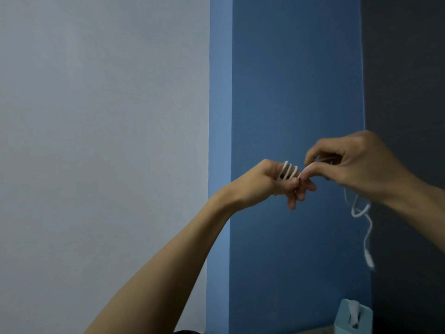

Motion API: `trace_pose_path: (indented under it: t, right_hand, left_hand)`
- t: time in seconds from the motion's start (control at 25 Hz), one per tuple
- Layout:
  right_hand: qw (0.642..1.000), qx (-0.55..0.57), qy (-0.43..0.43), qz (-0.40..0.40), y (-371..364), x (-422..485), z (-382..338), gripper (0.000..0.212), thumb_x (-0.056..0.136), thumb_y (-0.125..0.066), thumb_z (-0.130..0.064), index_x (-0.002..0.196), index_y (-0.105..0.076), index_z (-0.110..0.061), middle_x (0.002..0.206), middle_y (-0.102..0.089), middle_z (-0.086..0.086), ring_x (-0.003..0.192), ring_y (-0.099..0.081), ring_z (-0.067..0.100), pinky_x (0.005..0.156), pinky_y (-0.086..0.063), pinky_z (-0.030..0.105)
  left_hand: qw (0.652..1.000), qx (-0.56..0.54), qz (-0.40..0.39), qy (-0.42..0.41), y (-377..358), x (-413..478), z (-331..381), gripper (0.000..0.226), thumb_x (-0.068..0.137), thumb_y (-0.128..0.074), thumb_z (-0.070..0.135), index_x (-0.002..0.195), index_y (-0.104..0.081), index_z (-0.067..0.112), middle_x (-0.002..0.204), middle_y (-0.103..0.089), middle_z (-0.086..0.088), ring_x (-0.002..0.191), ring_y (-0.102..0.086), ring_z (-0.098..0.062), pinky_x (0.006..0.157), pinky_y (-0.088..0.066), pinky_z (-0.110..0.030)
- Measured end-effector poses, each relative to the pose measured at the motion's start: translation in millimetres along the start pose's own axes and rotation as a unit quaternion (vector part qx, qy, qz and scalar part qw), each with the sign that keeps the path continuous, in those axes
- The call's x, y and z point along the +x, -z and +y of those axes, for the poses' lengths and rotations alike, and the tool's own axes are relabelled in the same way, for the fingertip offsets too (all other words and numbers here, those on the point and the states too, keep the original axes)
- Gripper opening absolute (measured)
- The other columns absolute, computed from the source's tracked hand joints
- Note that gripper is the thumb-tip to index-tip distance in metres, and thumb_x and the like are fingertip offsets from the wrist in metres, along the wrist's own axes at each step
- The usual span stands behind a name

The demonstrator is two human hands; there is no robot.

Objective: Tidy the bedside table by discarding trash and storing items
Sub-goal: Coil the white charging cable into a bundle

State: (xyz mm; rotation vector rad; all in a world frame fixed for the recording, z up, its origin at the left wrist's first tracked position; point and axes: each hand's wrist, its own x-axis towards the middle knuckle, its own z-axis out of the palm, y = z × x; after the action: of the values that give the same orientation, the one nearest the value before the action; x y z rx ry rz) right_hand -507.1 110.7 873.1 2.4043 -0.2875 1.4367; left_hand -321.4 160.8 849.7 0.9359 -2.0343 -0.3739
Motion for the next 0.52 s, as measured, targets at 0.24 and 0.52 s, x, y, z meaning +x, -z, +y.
trace_pose_path:
  t: [0.24,0.52]
  right_hand:
    - [0.980,0.193,-0.037,-0.021,-9.2,12.4,21.6,0.008,0.074,-0.070,-0.021,0.074,-0.074,-0.027,0.057,-0.064,0.001,0.054,-0.056,0.009,0.054,-0.041,0.014]
    - [0.922,0.329,-0.163,-0.126,-40.9,2.4,29.4,0.028,0.081,-0.060,0.003,0.068,-0.067,-0.021,0.057,-0.068,-0.007,0.063,-0.067,0.004,0.054,-0.047,0.010]
  left_hand:
    - [0.994,-0.104,-0.033,-0.018,0.9,-3.1,9.9,0.028,0.087,-0.043,-0.017,0.092,-0.061,0.003,0.077,-0.071,0.002,0.069,-0.069,-0.012,0.075,-0.052,-0.019]
    - [0.949,-0.301,-0.036,-0.081,-18.3,-7.1,13.7,0.036,0.083,-0.038,-0.017,0.102,-0.061,0.004,0.116,-0.068,-0.012,0.098,-0.070,-0.019,0.088,-0.053,-0.030]
